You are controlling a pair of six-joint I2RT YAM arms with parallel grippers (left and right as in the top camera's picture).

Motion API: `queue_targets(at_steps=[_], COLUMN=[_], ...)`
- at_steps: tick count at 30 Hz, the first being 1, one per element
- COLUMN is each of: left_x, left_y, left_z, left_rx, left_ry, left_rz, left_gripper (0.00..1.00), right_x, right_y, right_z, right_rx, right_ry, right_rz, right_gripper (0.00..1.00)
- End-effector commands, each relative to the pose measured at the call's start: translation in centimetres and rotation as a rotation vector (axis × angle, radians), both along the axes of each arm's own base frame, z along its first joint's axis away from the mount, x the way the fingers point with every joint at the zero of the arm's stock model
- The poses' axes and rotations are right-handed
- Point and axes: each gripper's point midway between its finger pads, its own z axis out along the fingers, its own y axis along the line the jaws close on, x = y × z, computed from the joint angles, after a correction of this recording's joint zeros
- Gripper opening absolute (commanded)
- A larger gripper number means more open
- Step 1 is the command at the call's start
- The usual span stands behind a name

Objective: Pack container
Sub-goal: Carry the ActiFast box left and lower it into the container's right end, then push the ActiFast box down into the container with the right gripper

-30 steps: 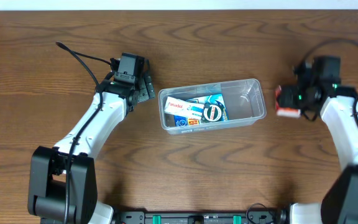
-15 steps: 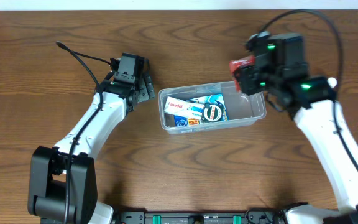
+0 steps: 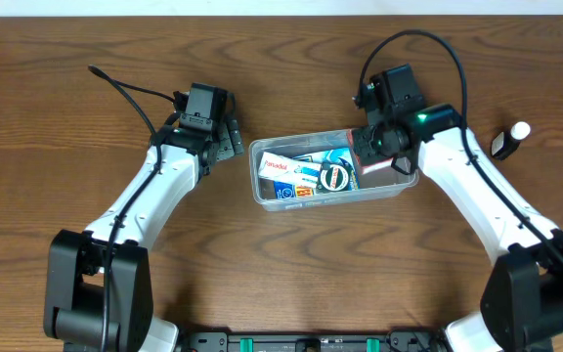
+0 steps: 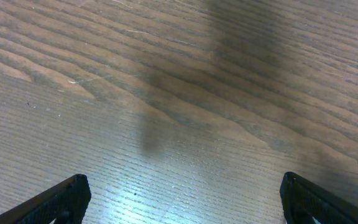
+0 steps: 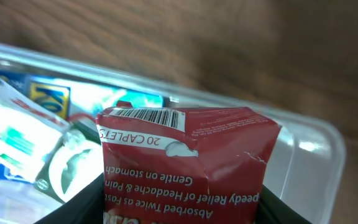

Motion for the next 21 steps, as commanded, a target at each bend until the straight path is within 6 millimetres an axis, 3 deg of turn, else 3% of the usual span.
queue_targets(at_steps=[1,12,21], left_x=[-0.1,-0.1,-0.1], left_y=[0.5,0.5,0.5], left_z=[0.0,0.0,0.0], left_rx=[0.014,0.014,0.014], left_ry=[-0.002,-0.002,-0.002], left_rz=[0.012,0.012,0.012], left_gripper=[0.98,0.98,0.98], right_x=[-0.4,-1.1,-0.4], right_y=[-0.4,-1.8,-1.5], right_z=[-0.4,-2.1,-2.7], right_rx=[-0.02,-0.09,-0.075], right_ry=[0.019,0.034,-0.003], right_rz=[-0.023,-0.045,-0.047], right_gripper=[0.45,0.48,0.49])
